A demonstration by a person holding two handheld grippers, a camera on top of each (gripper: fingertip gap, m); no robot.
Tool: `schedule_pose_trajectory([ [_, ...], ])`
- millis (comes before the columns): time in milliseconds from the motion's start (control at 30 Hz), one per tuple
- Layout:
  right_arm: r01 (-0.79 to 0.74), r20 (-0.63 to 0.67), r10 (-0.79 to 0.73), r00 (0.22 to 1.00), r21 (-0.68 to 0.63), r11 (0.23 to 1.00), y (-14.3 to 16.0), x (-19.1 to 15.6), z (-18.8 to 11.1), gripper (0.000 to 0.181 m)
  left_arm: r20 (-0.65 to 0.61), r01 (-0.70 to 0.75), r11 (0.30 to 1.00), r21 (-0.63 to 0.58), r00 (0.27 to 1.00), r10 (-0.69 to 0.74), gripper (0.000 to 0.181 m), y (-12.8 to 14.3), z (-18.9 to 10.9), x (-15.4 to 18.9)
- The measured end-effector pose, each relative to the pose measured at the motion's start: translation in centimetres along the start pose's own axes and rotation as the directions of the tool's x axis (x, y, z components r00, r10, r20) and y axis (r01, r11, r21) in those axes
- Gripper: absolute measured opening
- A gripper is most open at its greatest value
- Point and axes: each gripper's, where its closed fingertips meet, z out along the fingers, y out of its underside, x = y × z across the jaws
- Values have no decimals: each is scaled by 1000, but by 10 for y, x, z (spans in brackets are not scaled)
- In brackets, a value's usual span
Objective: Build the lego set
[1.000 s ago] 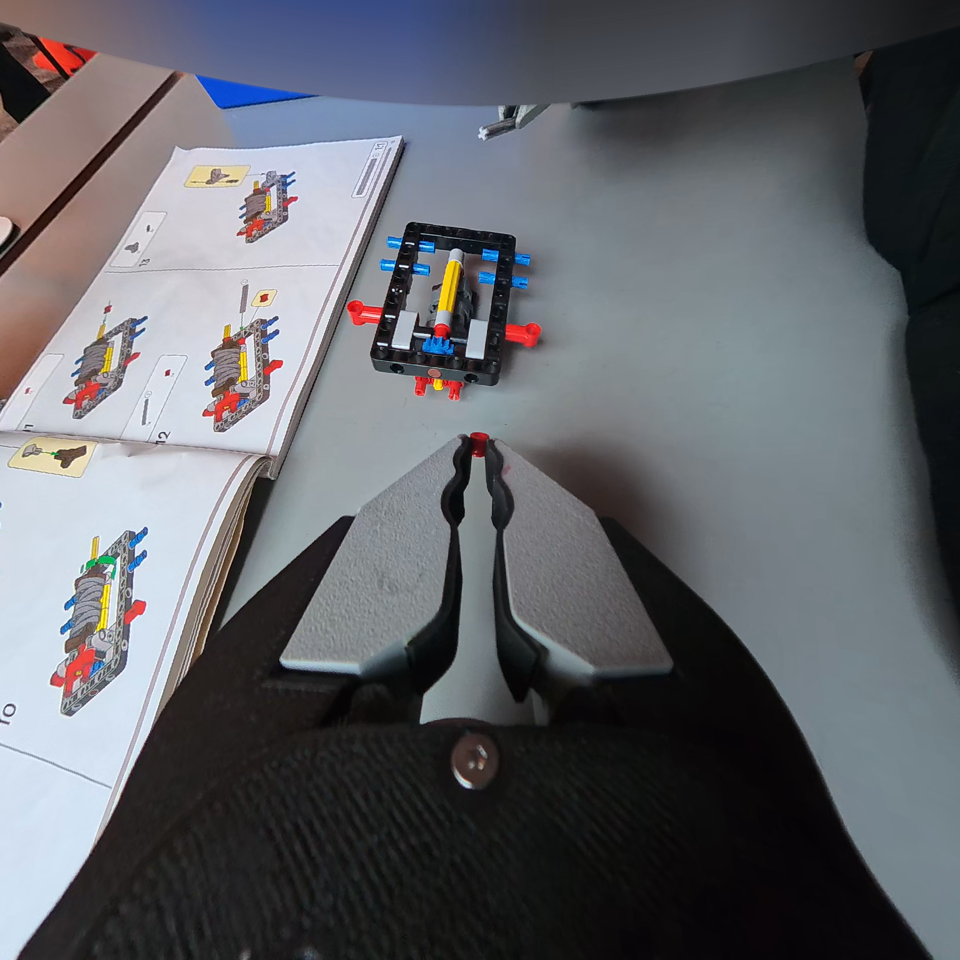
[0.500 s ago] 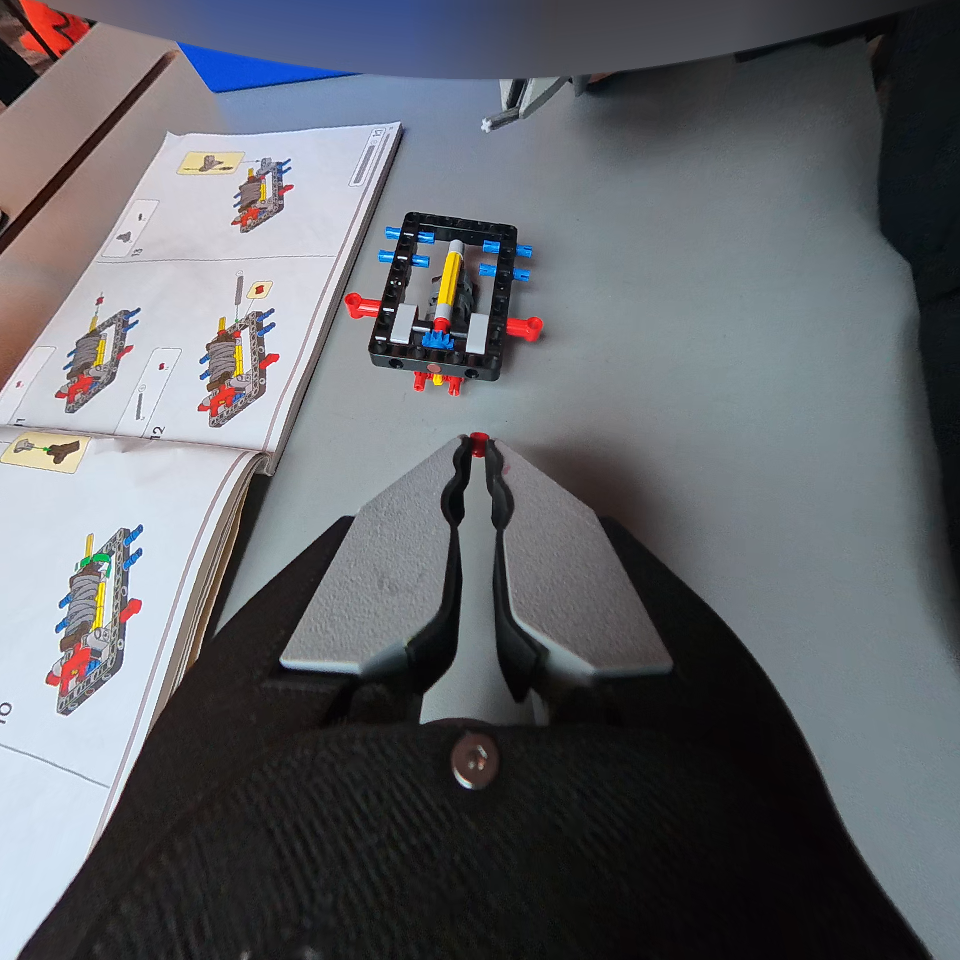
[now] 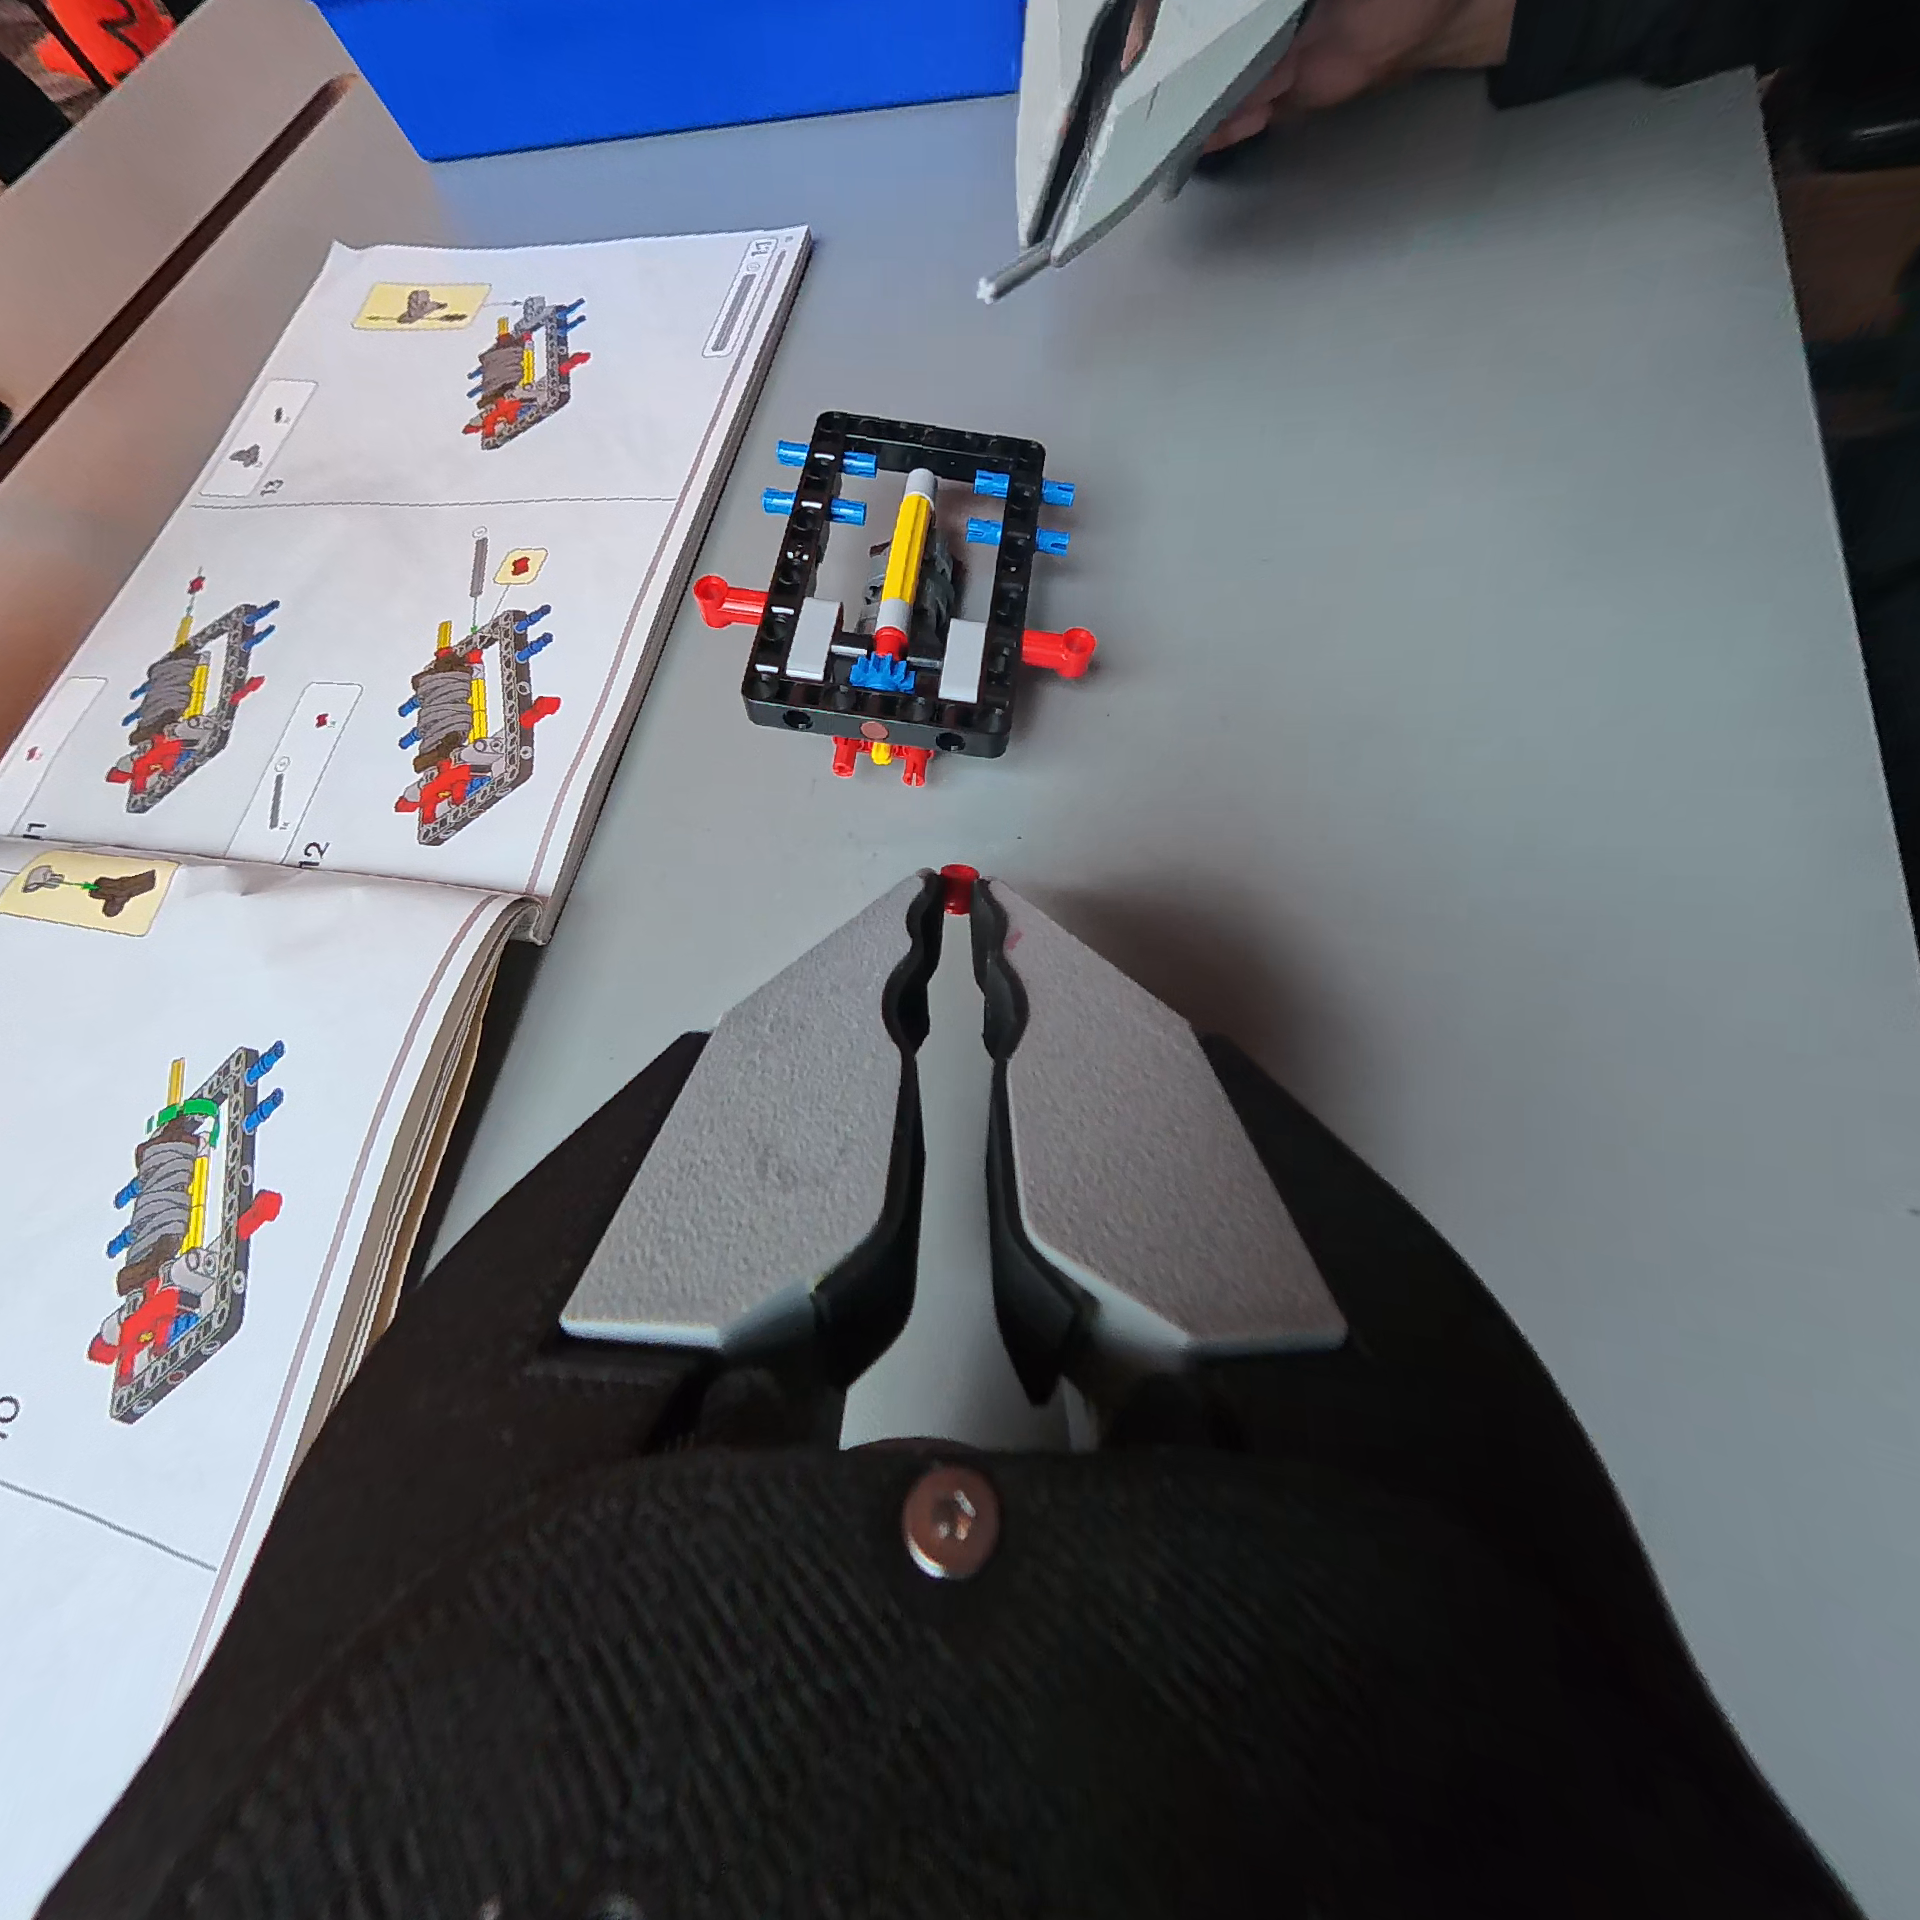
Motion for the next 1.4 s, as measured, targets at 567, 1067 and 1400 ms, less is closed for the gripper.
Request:
schedule_pose_trajectory([
  [567,27,35,-21,999,-182,983,17,-21,3,0,37,27,991,-130,999,-22,2,9,10,9],
  [1067,6,161,38,986,-262,965,-1,-69,6,0,-50,-19,985,-172,999,10,2,-35,36,66],
  [1400,56,232,14,973,-291,955,4,-89,12,0,-79,-44,979,-200,996,29,3,-37,52,81],
])
